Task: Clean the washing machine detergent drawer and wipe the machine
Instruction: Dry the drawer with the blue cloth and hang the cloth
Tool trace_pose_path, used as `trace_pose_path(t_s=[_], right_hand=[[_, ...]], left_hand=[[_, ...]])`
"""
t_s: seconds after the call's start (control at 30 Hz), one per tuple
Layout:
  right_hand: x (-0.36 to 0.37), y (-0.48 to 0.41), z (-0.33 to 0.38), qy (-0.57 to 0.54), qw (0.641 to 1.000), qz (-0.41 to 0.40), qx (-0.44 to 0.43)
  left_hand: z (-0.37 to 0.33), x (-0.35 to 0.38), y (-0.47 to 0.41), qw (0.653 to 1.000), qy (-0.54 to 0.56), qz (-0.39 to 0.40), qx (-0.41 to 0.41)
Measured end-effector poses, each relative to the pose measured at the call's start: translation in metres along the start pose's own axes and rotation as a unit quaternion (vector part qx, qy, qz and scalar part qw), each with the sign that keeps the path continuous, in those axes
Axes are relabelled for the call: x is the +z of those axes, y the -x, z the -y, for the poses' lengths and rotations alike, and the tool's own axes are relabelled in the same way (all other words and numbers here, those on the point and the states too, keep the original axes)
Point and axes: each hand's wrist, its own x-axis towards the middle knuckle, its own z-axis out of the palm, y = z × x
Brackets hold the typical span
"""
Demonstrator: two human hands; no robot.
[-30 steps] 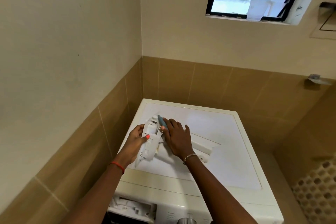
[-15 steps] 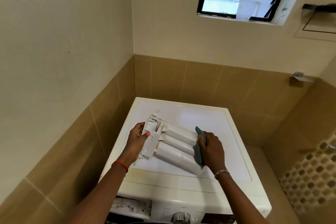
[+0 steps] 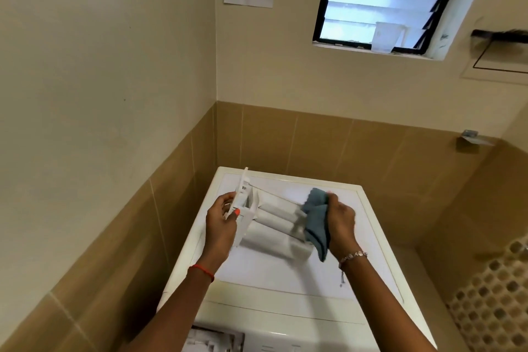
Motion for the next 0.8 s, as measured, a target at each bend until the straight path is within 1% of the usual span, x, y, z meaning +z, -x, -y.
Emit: trace_pose_path(t_s=[0.1,0.17,0.27,0.37,0.43,0.53,0.6,0.67,0.73,0.77,0.8], right_hand=[[0.028,0.014,0.019,-0.032,0.991,0.094,0.086],[0.044,0.02,0.025,-0.056,0.984,0.136,0.099],[0.059,0.019,0.03,-0.044,0.982,0.173,0.057],[0.062,0.014,0.039,-0.001,0.975,0.223,0.021],[0.061,0.012,0.044,0.023,0.964,0.265,0.005],[0.06,0.006,0.043,0.044,0.958,0.283,-0.008],[0.059,0.003,0.037,0.013,0.957,0.289,0.004],[0.056,-0.002,0.026,-0.024,0.958,0.286,0.022],[0.049,-0.008,0.008,-0.039,0.958,0.282,0.032],[0.045,-0.012,-0.003,-0.046,0.957,0.285,0.033],[0.04,-0.014,-0.013,-0.059,0.954,0.292,0.036]], left_hand=[[-0.003,0.012,0.006,0.997,-0.05,0.0,0.051],[-0.001,0.017,0.01,0.994,-0.067,0.009,0.082],[0.0,0.022,0.018,0.986,-0.085,0.024,0.144],[0.007,0.022,0.02,0.962,-0.15,0.006,0.229],[0.016,0.022,0.017,0.952,-0.177,0.006,0.249],[0.028,0.021,0.014,0.937,-0.21,0.017,0.278],[0.038,0.022,0.011,0.928,-0.222,0.022,0.299],[0.043,0.02,0.007,0.921,-0.23,0.046,0.312],[0.048,0.016,0.0,0.902,-0.27,0.07,0.329],[0.051,0.013,-0.003,0.896,-0.292,0.074,0.326],[0.05,0.009,-0.005,0.898,-0.306,0.077,0.307]])
